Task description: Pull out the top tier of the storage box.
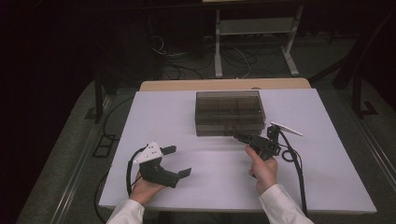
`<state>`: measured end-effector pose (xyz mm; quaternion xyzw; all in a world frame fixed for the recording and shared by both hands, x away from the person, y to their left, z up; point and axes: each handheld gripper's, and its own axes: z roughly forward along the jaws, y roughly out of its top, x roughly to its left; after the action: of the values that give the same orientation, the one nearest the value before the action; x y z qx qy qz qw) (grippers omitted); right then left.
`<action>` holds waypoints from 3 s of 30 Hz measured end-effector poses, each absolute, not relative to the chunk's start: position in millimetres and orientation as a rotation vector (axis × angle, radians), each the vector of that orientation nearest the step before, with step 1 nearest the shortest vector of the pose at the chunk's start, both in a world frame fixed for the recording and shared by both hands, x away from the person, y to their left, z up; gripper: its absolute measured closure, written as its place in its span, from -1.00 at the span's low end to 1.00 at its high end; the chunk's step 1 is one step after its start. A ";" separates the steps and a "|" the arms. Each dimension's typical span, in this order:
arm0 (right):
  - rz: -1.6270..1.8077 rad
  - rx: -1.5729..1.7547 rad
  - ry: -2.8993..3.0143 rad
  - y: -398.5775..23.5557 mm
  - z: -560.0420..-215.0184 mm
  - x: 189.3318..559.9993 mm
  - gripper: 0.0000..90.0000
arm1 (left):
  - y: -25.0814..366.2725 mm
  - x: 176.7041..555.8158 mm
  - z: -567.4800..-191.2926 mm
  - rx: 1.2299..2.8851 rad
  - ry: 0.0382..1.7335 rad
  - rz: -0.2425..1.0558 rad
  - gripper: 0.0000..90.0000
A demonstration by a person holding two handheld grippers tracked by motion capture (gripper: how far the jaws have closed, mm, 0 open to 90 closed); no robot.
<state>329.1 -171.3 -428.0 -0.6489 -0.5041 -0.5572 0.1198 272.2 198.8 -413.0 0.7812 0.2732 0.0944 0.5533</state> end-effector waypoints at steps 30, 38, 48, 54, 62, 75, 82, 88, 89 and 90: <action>-1.605 -1.609 -2.123 -180.3 -368.9 333.9 0.06 | 199.1 272.4 -413.0 1.846 0.646 0.224 -1.00; -1.528 -1.458 -2.258 -184.4 -354.0 349.8 0.02 | 199.5 272.5 -413.0 1.844 0.647 0.222 -1.00; -1.494 -1.251 -2.298 -188.4 -333.3 368.9 -0.16 | 199.8 272.5 -413.0 1.838 0.651 0.218 -1.00; -1.395 -1.113 -2.433 -174.7 -319.8 379.6 -0.36 | 200.1 272.4 -412.9 1.833 0.656 0.217 -1.00; -1.313 -0.987 -2.557 -163.0 -313.5 387.0 -0.42 | 200.3 272.4 -412.9 1.833 0.656 0.216 -1.00; -1.229 -0.732 -2.738 -147.4 -305.3 404.3 -0.42 | 201.1 272.5 -412.6 1.833 0.655 0.220 -1.00; -1.220 -0.620 -2.789 -141.7 -303.7 408.7 -0.42 | 201.1 272.5 -412.6 1.832 0.655 0.219 -1.00; -1.211 -0.567 -2.825 -137.6 -311.4 415.7 -0.42 | 201.2 272.5 -412.6 1.832 0.654 0.219 -1.00; -1.211 -0.567 -2.825 -137.6 -311.4 415.7 -0.42 | 201.3 272.5 -412.6 1.832 0.654 0.220 -1.00; -1.213 -0.561 -2.824 -137.6 -312.6 417.0 -0.42 | 201.4 272.7 -412.6 1.832 0.654 0.221 -1.00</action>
<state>417.0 -137.6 -312.6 -0.1796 -0.9038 -0.3884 0.0088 272.7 201.4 -412.6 0.7764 0.2771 0.0936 0.5582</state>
